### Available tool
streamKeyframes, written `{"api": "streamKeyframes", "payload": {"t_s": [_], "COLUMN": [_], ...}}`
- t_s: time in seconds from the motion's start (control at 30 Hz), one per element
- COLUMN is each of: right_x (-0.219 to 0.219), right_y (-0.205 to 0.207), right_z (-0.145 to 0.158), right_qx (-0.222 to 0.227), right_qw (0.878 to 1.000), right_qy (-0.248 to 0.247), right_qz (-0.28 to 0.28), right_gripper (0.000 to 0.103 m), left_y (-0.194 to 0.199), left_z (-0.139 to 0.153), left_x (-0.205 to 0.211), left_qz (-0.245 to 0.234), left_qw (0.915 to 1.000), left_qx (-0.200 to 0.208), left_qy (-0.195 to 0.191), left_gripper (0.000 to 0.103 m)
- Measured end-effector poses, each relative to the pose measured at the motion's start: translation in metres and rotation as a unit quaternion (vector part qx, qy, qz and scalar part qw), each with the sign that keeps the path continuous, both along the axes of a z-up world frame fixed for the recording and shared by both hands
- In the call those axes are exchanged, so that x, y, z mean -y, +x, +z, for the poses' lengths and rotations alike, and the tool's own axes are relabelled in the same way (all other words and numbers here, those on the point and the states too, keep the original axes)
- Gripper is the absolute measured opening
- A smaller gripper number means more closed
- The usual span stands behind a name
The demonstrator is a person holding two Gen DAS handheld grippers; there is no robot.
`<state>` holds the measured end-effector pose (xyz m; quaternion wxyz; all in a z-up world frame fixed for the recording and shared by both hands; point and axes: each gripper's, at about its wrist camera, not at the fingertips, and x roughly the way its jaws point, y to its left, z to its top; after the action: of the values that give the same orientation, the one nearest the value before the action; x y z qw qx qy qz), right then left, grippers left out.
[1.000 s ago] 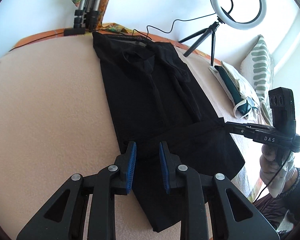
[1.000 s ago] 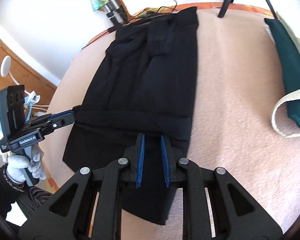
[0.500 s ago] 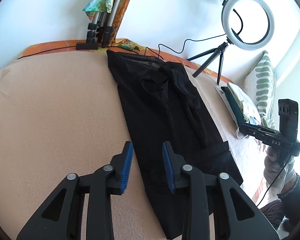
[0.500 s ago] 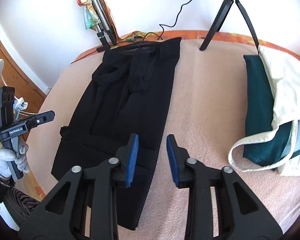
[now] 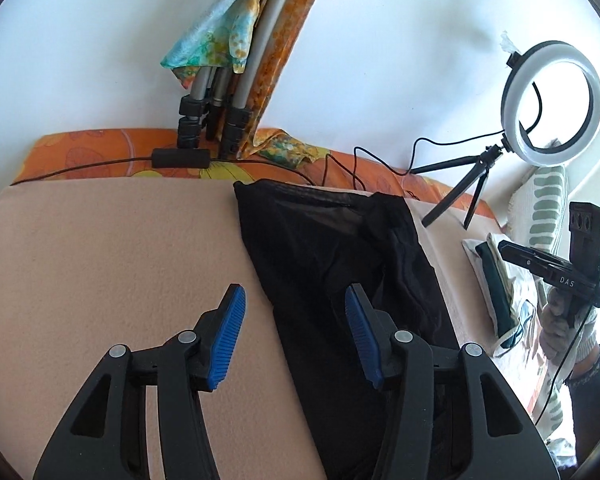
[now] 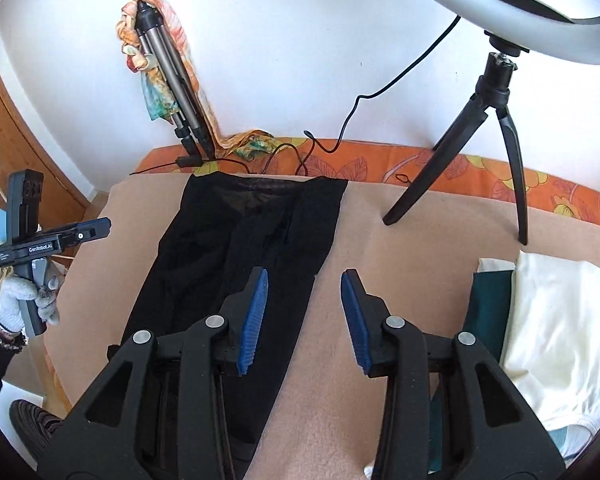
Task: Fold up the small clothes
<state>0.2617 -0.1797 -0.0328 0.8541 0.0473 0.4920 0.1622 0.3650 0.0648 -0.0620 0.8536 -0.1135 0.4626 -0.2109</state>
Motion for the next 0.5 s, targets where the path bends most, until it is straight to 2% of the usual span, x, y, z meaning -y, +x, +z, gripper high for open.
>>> {"api": "streamKeyframes", "payload": {"t_s": [0.1,0.27,0.5], "right_x": [0.001,-0.008,-0.028], "right_y": [0.022,0.052,0.087], "right_z": [-0.020,-0.052,-0.086], "right_qx": [-0.011,-0.014,-0.010], "right_qw": [1.000,1.000,0.999], "right_qy": [0.015,0.008,-0.030], "right_qz": [-0.003,0.001,0.016], "right_gripper": [0.040,0.040,0.040], "left_y": [0.019,0.044,0.074], "left_z": [-0.010,-0.028,-0.048], "left_x": [0.003,0.010,0.016], "left_qz": [0.002,-0.006,-0.004], "left_qw": [1.0000,0.9997,0.9997], "left_qx": [-0.003,-0.010,-0.010], "left_qy": [0.008,0.021,0.023], "left_gripper": [0.051,0.051,0.051]}}
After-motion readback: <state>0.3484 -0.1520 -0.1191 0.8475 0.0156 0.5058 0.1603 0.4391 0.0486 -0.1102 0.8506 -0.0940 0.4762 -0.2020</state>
